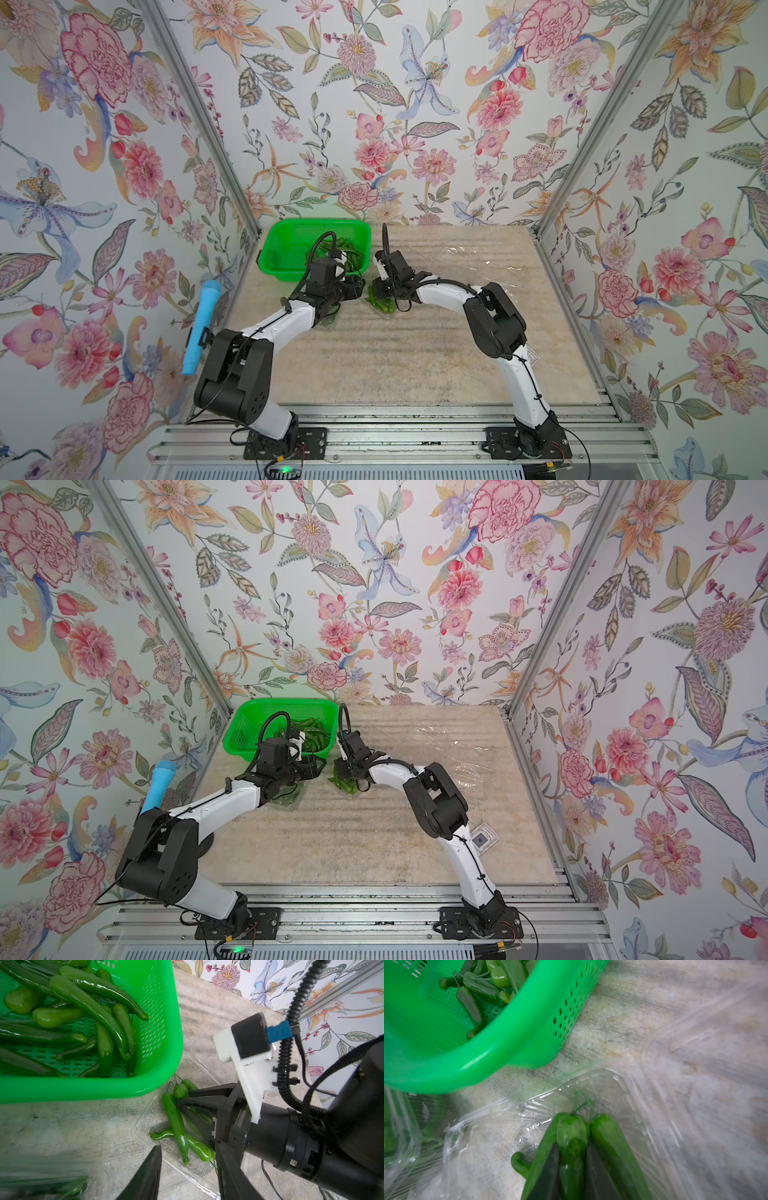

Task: Take small green peppers out of containers
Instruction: Pick up the green pepper from the packing box.

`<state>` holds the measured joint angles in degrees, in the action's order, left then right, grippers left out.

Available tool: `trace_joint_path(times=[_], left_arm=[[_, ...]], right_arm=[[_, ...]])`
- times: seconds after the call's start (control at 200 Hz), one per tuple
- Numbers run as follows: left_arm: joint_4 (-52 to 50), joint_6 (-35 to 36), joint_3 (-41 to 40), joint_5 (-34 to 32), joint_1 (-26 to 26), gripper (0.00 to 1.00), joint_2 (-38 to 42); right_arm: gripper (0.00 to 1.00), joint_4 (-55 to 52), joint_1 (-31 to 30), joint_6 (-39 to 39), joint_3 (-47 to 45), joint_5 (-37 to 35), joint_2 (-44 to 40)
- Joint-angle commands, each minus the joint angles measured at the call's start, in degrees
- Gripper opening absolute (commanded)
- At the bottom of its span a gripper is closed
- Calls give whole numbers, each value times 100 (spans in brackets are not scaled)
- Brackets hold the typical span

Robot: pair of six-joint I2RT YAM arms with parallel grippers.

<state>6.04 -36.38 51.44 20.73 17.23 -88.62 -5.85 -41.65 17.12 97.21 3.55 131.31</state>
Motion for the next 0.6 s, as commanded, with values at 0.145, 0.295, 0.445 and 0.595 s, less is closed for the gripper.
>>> trace_joint_path(times=[0.145,0.295,0.445,0.595], left_arm=[[49,105,126,-21,-136,46,160],[37,122,203,21,-375,46,270],[-83,225,440,63,-679,46,328],[50,170,656,10,-1055,46,326]], right_arm=[[3,-259,-132,-195,-228,-176,-630],[3,-263,-232,-321,-360,-277,-1190],[4,-259,-264,-433,-155,-167,-1393],[6,-277,-173,-688,884,306,-808]])
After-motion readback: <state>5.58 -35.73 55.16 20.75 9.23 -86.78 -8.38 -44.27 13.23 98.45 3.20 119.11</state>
